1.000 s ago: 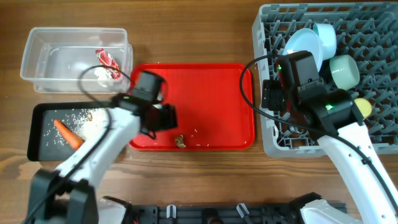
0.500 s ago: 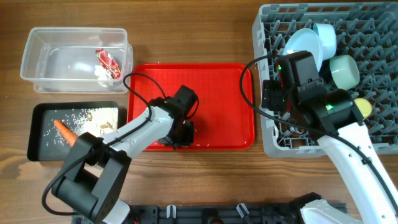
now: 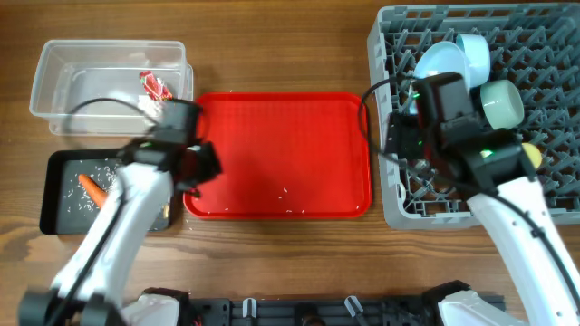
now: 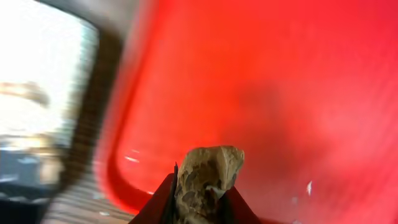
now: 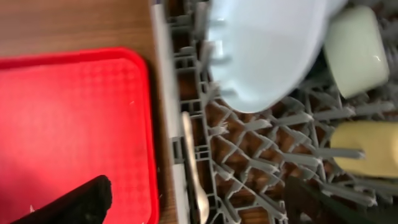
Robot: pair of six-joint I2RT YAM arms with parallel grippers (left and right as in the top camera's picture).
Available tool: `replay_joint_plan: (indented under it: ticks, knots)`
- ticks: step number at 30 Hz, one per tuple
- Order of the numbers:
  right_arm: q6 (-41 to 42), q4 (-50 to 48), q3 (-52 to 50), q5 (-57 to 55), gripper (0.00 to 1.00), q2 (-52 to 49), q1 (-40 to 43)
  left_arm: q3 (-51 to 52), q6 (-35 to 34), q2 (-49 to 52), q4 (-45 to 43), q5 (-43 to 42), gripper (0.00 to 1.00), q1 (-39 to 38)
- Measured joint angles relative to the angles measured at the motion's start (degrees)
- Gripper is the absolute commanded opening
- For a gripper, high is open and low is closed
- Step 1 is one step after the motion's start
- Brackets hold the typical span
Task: Sort waste into correct bins and load items into the dishwasher rack
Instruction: 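Carry the peanut shell left and release it onto the black tray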
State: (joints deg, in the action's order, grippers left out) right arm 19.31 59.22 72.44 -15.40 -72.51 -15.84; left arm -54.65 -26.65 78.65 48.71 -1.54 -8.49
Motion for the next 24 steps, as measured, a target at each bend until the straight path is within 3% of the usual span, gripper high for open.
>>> replay_joint_plan:
  ticks: [4,8,24]
  knots:
    - [-0.09,-0.09,0.0,5.25,0.93,0.0,13.38,-0.17,0.31,-7.08,0.7,1.95,0.17,11.04]
    - [-2.69,0.35,0.0,10.97,0.97,0.0,21.99,-0.17,0.46,-7.93,0.15,2.8,0.18,20.57]
    - [-4.66,0.98,0.0,14.36,0.97,-1.16,23.54,-0.22,1.6,11.69,-8.72,4.35,0.26,33.07]
